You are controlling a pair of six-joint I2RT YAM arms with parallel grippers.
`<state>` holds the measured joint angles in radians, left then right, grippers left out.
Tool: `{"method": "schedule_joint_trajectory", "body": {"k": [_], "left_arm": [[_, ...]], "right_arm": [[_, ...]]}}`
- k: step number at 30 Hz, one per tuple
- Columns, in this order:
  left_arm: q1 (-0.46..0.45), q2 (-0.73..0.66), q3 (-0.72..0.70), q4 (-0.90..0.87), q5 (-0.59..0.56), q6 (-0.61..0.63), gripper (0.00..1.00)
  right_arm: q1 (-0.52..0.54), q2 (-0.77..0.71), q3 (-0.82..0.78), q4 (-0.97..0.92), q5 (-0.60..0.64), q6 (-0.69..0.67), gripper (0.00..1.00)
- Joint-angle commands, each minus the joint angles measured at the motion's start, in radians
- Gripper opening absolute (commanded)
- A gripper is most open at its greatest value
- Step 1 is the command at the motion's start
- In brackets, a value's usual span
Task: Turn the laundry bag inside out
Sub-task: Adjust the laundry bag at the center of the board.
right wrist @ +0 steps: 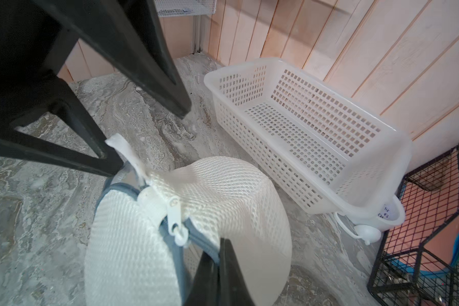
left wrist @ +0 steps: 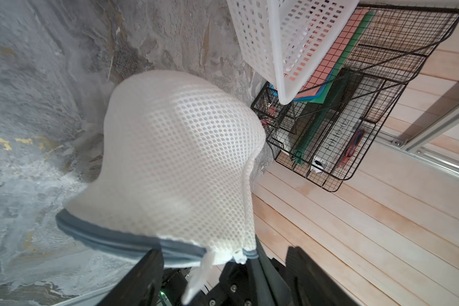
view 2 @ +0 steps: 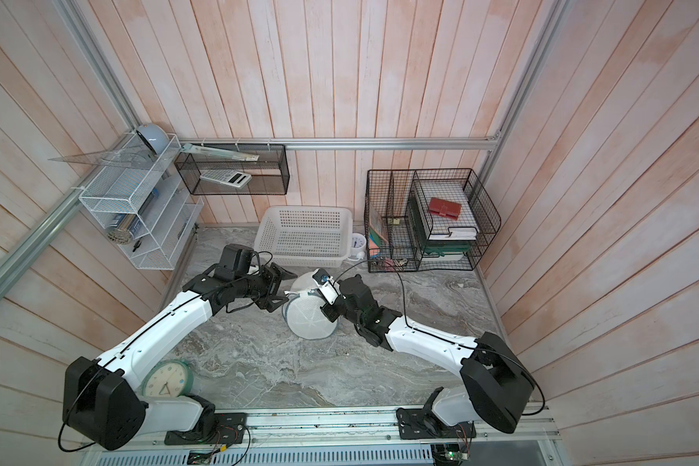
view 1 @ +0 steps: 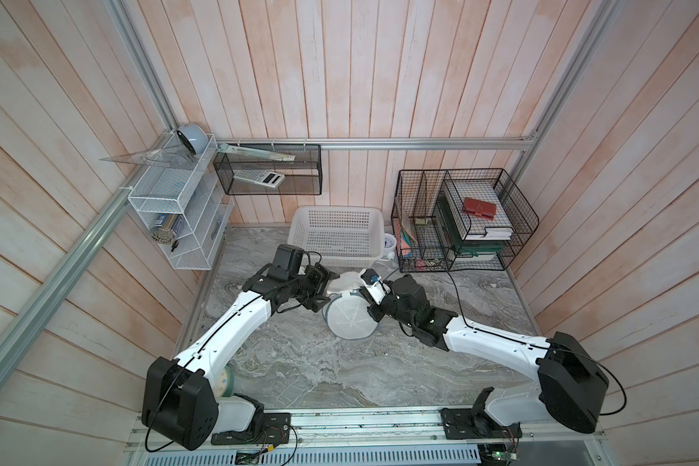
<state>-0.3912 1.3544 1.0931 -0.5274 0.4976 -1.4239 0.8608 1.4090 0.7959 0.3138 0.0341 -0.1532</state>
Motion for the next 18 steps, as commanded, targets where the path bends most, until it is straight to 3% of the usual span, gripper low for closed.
{"method": "schedule_joint_trajectory", "body": {"k": [1,5,10,16,18], "left_arm": [[-0.009,-0.009,-0.048,0.051,0.027,-0.093,0.76],[-0.016,-0.017,-0.119,0.159,0.047,-0.194,0.7],[-0.017,-0.009,-0.13,0.114,0.022,-0.181,0.67],[-0.017,0.03,-0.112,0.111,-0.008,-0.146,0.47],[-0.015,0.041,-0.096,0.096,-0.016,-0.116,0.47]], "right_arm": [[0.02,0.023,-0.006,0.083,0.06,-0.038,0.0],[0.039,0.036,-0.007,0.094,0.083,-0.054,0.0],[0.041,0.029,-0.014,0.107,0.086,-0.059,0.0],[0.049,0.012,-0.015,0.099,0.077,-0.049,0.0],[0.051,0.005,-0.016,0.093,0.078,-0.046,0.0]]}}
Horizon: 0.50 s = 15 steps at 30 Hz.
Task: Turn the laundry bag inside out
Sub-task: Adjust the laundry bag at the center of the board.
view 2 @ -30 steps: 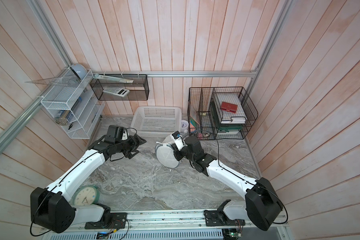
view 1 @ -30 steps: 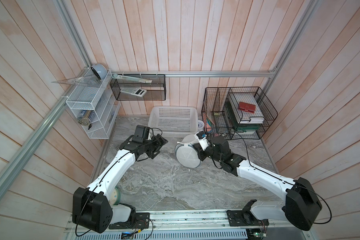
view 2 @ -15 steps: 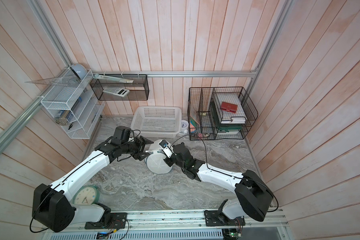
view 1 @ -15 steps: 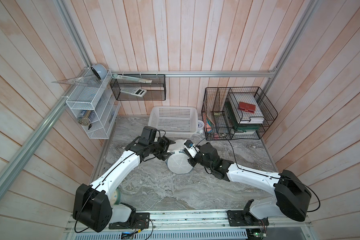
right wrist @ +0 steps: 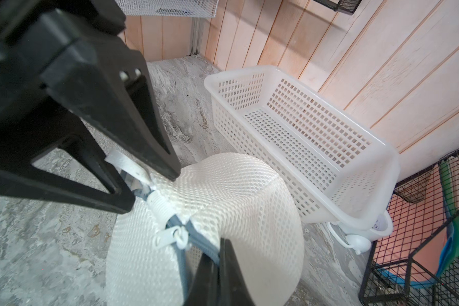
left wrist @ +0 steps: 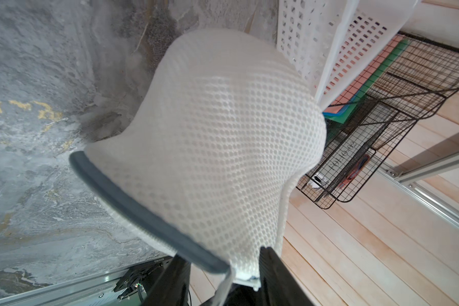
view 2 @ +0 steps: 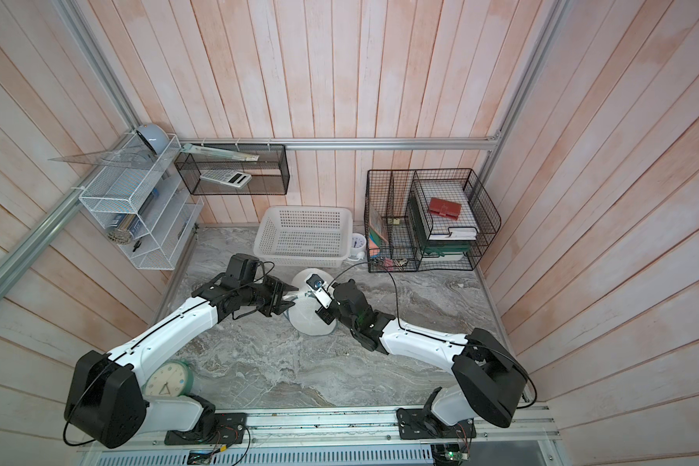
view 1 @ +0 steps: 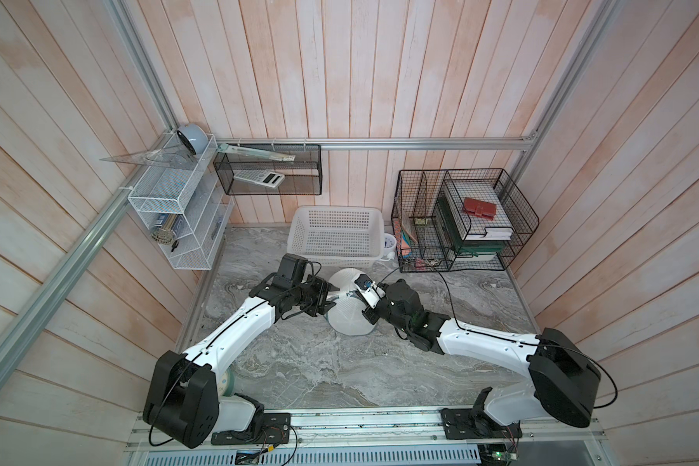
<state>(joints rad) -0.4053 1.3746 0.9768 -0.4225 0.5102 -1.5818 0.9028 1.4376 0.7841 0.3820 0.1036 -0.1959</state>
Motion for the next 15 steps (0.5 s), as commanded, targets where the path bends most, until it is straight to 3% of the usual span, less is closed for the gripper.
{"method": "schedule_joint_trajectory", "body": {"k": [1,3,6,9,13,14,15], "left_arm": [[-0.001,0.026,0.027,-0.022,-0.031,0.054,0.45],[0.0,0.032,0.032,-0.025,-0.034,0.073,0.26],[0.002,0.036,0.031,-0.022,-0.04,0.08,0.17],[0.004,0.039,0.039,-0.024,-0.049,0.085,0.0],[0.004,0.036,0.062,-0.046,-0.068,0.108,0.0],[0.004,0.034,0.066,-0.048,-0.07,0.113,0.0],[0.004,0.036,0.071,-0.044,-0.069,0.114,0.0]], "right_arm": [[0.009,-0.027,-0.006,0.023,0.007,-0.003,0.0],[0.01,-0.032,-0.008,0.017,0.007,-0.001,0.0],[0.01,-0.04,-0.015,0.012,0.011,0.006,0.0],[0.012,-0.047,-0.022,0.008,0.012,0.013,0.0],[0.01,-0.056,-0.019,-0.023,0.041,0.058,0.0],[0.01,-0.059,-0.011,-0.05,0.069,0.092,0.03],[0.011,-0.066,-0.001,-0.079,0.099,0.124,0.14]]}}
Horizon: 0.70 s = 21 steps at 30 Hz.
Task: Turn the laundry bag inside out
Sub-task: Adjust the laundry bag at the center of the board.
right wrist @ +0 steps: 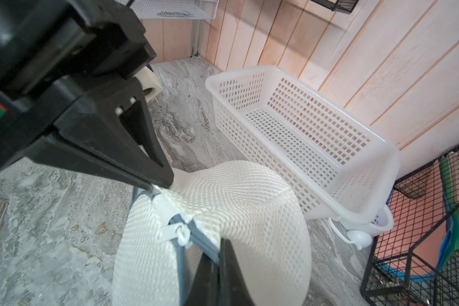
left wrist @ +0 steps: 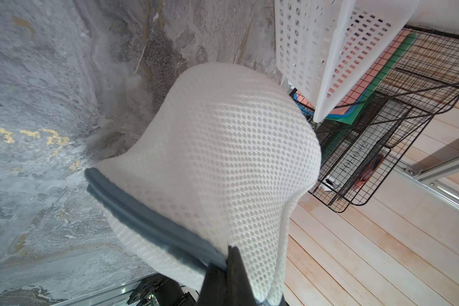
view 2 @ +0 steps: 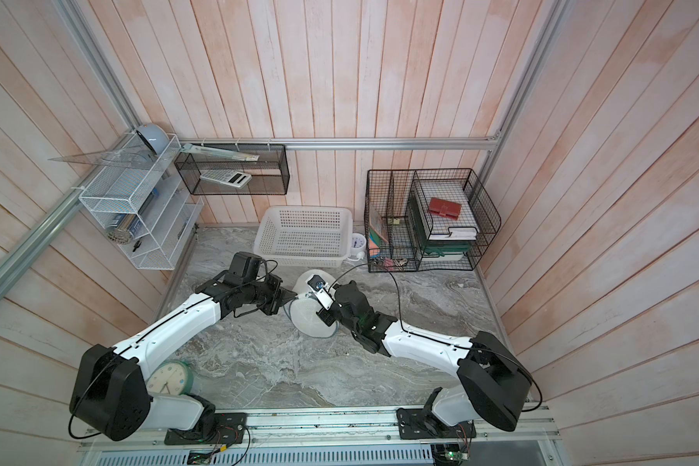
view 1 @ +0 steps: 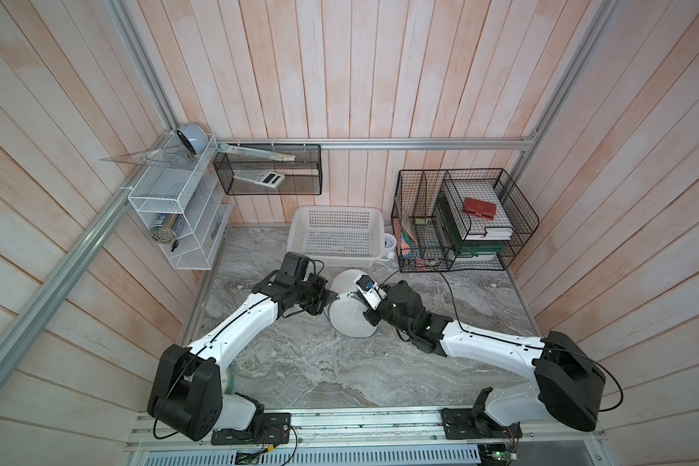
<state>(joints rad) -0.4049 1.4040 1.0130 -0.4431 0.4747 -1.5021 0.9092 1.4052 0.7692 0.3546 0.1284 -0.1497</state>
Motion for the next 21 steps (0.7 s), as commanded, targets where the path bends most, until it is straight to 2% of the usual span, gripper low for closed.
{"method": "schedule_joint_trajectory", "body": {"k": [1,2,6,10,15,18,21], "left_arm": [[0.003,0.006,0.037,-0.022,-0.035,0.035,0.0],[0.004,0.007,0.039,-0.02,-0.037,0.037,0.0],[0.002,0.008,0.035,-0.012,-0.046,0.026,0.0],[-0.003,-0.001,0.017,0.013,-0.065,-0.008,0.0],[-0.014,-0.032,-0.016,0.06,-0.127,-0.06,0.0],[-0.029,-0.031,-0.022,0.077,-0.146,-0.075,0.0],[-0.037,-0.04,-0.049,0.11,-0.17,-0.1,0.0]], "right_arm": [[0.004,-0.041,0.019,-0.076,0.091,0.099,0.27],[0.001,-0.053,0.022,-0.102,0.097,0.11,0.35],[-0.004,-0.113,0.025,-0.184,0.11,0.172,0.41],[-0.007,-0.151,0.073,-0.301,0.11,0.268,0.42],[-0.007,-0.11,0.193,-0.451,0.002,0.449,0.41],[-0.007,-0.077,0.217,-0.433,-0.1,0.521,0.41],[-0.005,-0.049,0.235,-0.436,-0.124,0.587,0.4]]}}
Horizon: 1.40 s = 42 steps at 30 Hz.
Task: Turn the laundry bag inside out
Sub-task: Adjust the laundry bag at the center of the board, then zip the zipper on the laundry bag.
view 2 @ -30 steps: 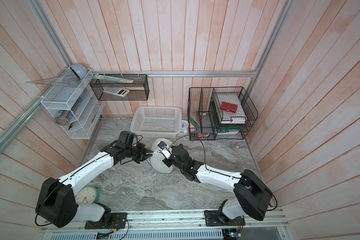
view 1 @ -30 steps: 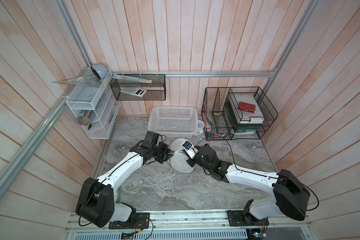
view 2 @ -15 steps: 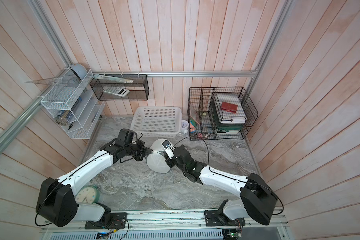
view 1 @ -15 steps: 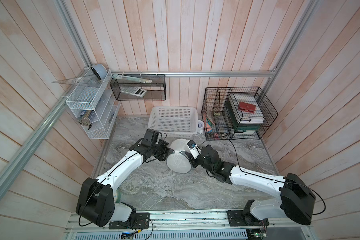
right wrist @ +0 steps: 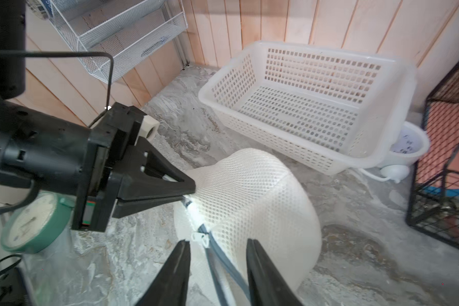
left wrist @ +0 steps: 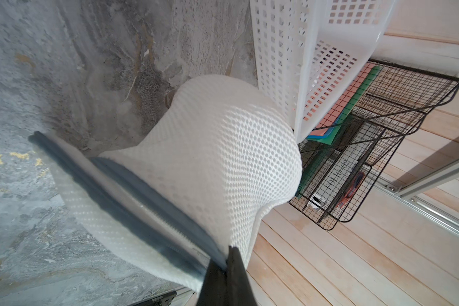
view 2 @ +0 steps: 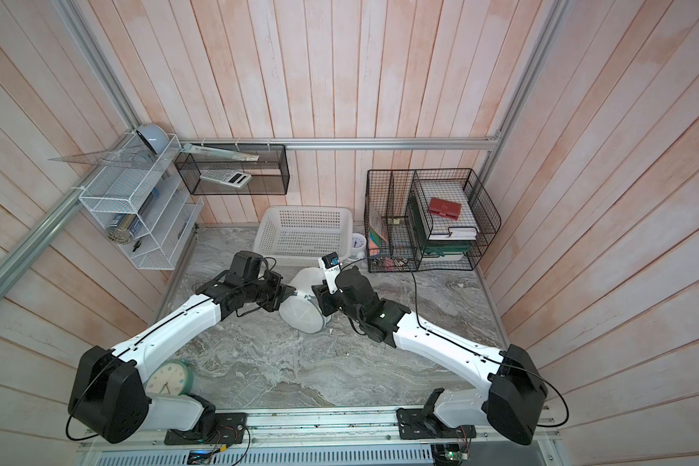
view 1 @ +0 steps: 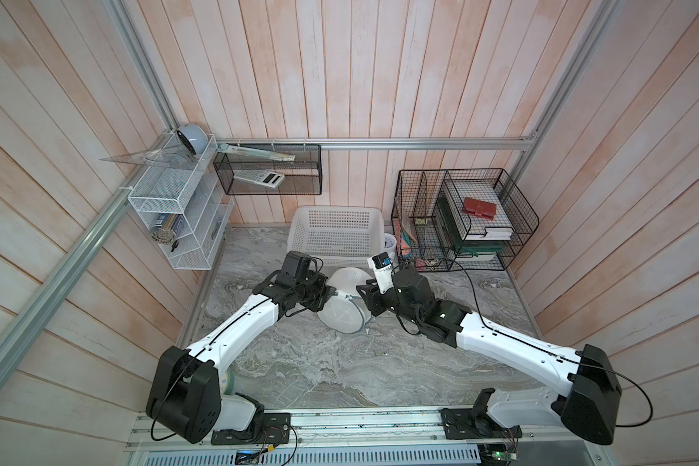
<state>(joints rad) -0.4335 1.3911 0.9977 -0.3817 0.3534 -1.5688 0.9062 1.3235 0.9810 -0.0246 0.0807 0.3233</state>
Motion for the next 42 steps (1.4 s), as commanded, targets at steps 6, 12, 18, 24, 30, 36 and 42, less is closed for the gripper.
{"method": "schedule_joint_trajectory", "body": {"k": [6,12,18,24,30,36,42], "left_arm": [[-0.014,-0.058,-0.06,0.104,-0.1,-0.066,0.0],[-0.031,-0.049,-0.079,0.167,-0.097,-0.093,0.0],[-0.041,-0.056,-0.097,0.182,-0.101,-0.109,0.0],[-0.055,-0.065,-0.123,0.206,-0.098,-0.134,0.0],[-0.063,-0.083,-0.134,0.21,-0.106,-0.143,0.0],[-0.066,-0.093,-0.139,0.209,-0.108,-0.148,0.0],[-0.068,-0.092,-0.137,0.211,-0.106,-0.148,0.0]], "right_arm": [[-0.003,0.097,0.091,-0.146,-0.1,0.173,0.38],[-0.005,0.156,0.093,-0.112,-0.175,0.325,0.35],[-0.012,0.169,0.09,-0.151,-0.109,0.443,0.35],[-0.014,0.179,0.077,-0.132,-0.112,0.498,0.32],[-0.018,0.215,0.102,-0.172,-0.089,0.529,0.31],[-0.025,0.237,0.118,-0.173,-0.063,0.54,0.31],[-0.025,0.262,0.147,-0.181,-0.062,0.537,0.27]]}}
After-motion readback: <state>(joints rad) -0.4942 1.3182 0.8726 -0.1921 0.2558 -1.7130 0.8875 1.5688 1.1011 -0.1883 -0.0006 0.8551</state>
